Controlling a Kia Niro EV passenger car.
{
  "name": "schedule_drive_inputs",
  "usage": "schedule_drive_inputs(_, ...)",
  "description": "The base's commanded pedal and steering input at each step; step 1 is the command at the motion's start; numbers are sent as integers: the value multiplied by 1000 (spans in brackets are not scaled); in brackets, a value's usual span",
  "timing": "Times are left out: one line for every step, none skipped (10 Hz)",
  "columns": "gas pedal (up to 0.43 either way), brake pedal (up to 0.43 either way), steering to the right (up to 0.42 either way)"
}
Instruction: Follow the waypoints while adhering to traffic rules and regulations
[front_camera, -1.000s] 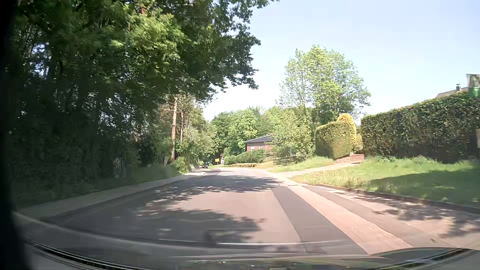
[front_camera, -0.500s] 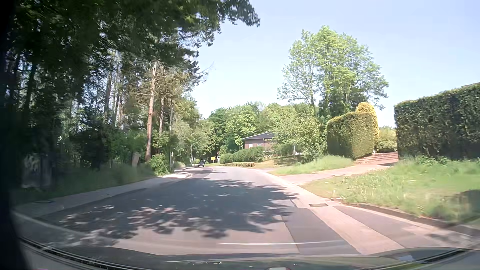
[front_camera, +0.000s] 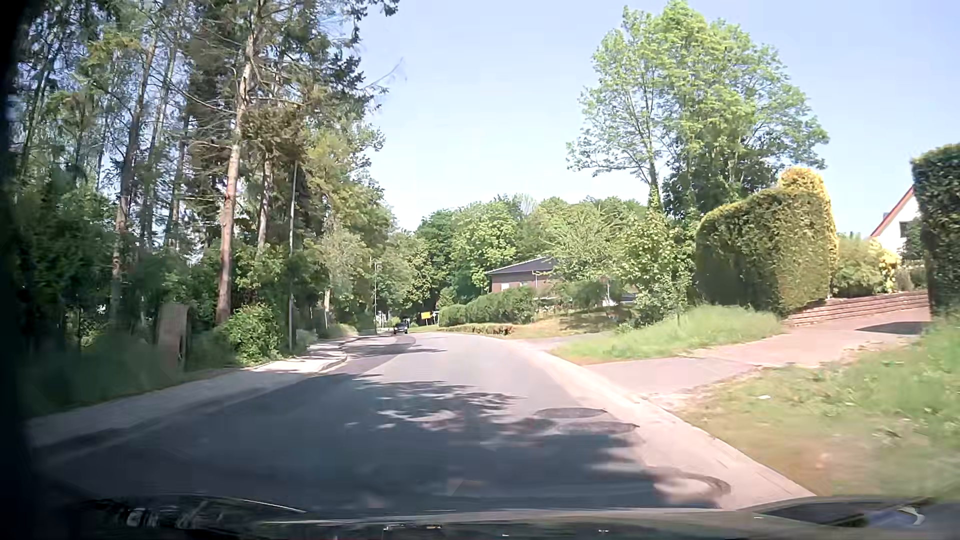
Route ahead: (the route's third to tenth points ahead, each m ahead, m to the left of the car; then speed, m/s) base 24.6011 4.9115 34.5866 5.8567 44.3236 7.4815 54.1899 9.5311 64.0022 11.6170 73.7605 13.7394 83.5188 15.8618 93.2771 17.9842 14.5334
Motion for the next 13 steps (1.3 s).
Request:
schedule_drive_inputs(189, 0, -15)
schedule_drive_inputs(189, 0, -15)
schedule_drive_inputs(189, 0, -15)
schedule_drive_inputs(189, 0, -15)
schedule_drive_inputs(177, 0, -16)
schedule_drive_inputs(177, 0, -16)
schedule_drive_inputs(177, 0, -17)
schedule_drive_inputs(177, 0, -18)
schedule_drive_inputs(177, 0, -19)
schedule_drive_inputs(169, 0, -19)
schedule_drive_inputs(169, 0, -19)
schedule_drive_inputs(157, 0, -19)
schedule_drive_inputs(157, 0, -19)
